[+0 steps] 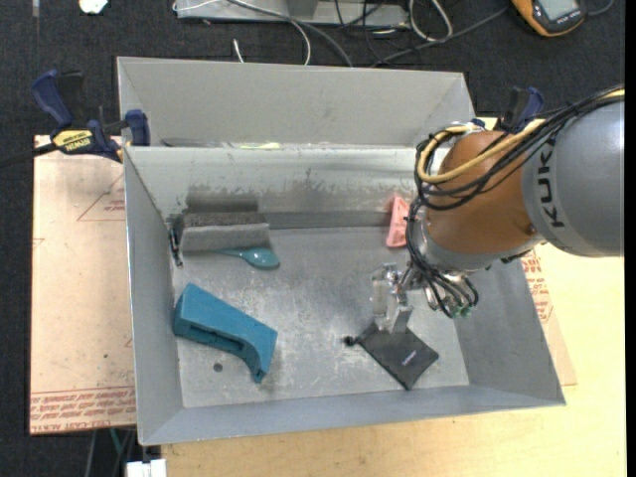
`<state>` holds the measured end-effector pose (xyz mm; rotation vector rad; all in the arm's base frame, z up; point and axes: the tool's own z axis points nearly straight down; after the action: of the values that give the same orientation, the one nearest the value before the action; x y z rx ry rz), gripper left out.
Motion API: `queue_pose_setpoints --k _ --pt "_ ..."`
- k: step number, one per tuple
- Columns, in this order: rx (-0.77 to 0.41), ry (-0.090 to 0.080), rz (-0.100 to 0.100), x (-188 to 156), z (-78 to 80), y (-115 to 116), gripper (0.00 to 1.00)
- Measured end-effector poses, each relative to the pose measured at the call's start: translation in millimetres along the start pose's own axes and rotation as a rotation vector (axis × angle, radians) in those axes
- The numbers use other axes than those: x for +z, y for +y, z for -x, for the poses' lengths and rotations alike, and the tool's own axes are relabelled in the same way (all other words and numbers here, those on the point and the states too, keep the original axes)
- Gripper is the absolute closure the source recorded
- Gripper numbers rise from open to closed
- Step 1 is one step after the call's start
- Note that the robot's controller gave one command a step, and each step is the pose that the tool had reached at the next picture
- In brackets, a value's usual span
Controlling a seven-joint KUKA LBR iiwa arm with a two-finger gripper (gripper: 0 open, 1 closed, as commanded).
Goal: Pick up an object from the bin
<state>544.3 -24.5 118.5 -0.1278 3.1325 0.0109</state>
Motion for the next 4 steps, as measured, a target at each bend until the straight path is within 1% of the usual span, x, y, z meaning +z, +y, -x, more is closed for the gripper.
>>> queue_pose_setpoints --k 1,2,3,4 --pt "0.000 0.000 0.000 0 0.0 0 1.00" --pt "0.004 -0.002 0.001 33 -6.0 2 1.00" --pt "-0.108 -0.016 -0.003 -84 -7.5 -12 0.00" --pt "-0.108 -0.009 0.000 -80 -9.1 -11 0.00"
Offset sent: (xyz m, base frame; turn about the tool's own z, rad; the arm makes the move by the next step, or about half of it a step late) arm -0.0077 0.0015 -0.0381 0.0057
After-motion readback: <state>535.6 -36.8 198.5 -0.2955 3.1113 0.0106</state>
